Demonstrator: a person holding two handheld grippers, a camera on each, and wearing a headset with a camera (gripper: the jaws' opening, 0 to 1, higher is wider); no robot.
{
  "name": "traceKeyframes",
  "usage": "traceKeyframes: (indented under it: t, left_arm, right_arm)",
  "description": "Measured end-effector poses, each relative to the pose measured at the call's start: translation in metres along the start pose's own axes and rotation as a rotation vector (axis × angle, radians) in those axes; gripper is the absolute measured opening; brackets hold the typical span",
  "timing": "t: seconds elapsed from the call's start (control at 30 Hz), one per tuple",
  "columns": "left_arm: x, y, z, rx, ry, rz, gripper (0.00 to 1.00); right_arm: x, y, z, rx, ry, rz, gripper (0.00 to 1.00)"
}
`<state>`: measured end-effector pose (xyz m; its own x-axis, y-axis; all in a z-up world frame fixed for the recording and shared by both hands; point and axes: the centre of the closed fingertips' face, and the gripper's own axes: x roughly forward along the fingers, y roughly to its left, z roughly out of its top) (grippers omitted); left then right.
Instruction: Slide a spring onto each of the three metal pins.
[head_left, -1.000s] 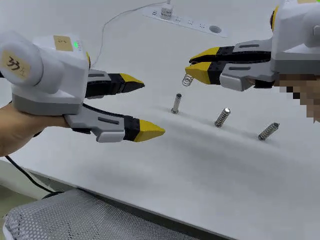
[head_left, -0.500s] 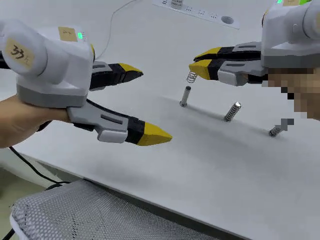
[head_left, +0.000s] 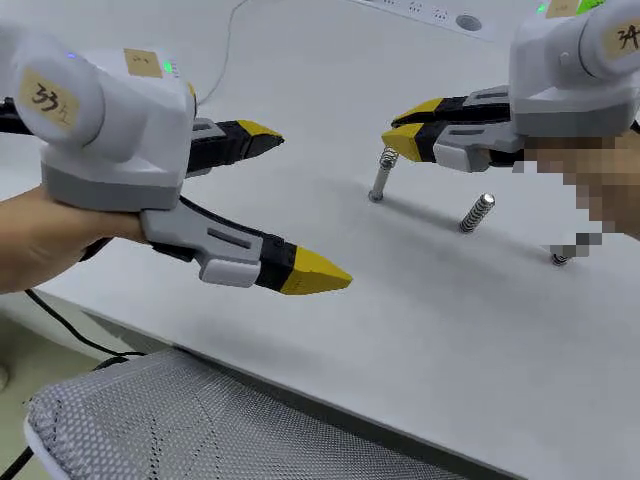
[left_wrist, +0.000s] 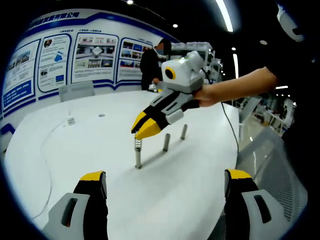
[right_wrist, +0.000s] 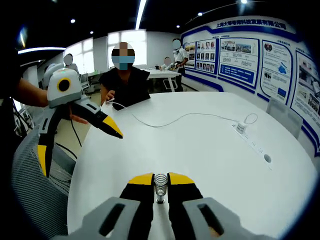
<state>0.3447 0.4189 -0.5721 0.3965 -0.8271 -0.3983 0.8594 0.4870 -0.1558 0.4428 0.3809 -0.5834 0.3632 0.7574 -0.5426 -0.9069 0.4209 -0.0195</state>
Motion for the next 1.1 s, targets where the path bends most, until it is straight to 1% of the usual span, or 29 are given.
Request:
traceKeyframes:
  t: [0.1, 0.23, 0.37, 0.47, 0.63, 0.7, 0.87, 1.0, 1.1]
  left_arm:
    - [0.001, 0.0, 0.0, -0.004, 0.0, -0.002, 1.0]
    - [0.002, -0.001, 0.0, -0.002, 0.009, -0.006, 1.0]
    - [0.004, -0.001, 0.002, -0.005, 0.002, -0.006, 1.0]
    - [0.005, -0.002, 0.001, -0.005, 0.007, -0.007, 1.0]
    - [0.004, -0.003, -0.002, -0.009, 0.013, -0.01, 1.0]
    - [0.004, -0.002, -0.003, -0.012, 0.011, -0.007, 1.0]
    - [0.004, 0.001, -0.003, -0.016, 0.011, -0.004, 0.99]
    - [0.005, 0.0, -0.001, -0.015, 0.008, -0.007, 0.99]
    - [0.007, 0.0, -0.001, -0.011, 0.014, -0.008, 0.99]
  right_arm:
    - [0.004, 0.001, -0.006, -0.003, 0.014, 0.003, 0.1]
    - [0.009, 0.002, -0.012, -0.012, 0.033, 0.003, 0.1]
    - [0.015, 0.003, -0.021, -0.007, 0.059, -0.002, 0.1]
    - [0.021, 0.004, -0.029, -0.005, 0.081, 0.001, 0.11]
    - [0.024, 0.005, -0.037, 0.0, 0.109, -0.006, 0.11]
    - [0.025, 0.005, -0.04, -0.008, 0.122, -0.01, 0.11]
    - [0.026, 0.007, -0.044, -0.007, 0.136, -0.007, 0.11]
    - [0.027, 0.007, -0.045, -0.005, 0.132, -0.006, 0.11]
    - [0.027, 0.006, -0.046, -0.008, 0.136, -0.001, 0.11]
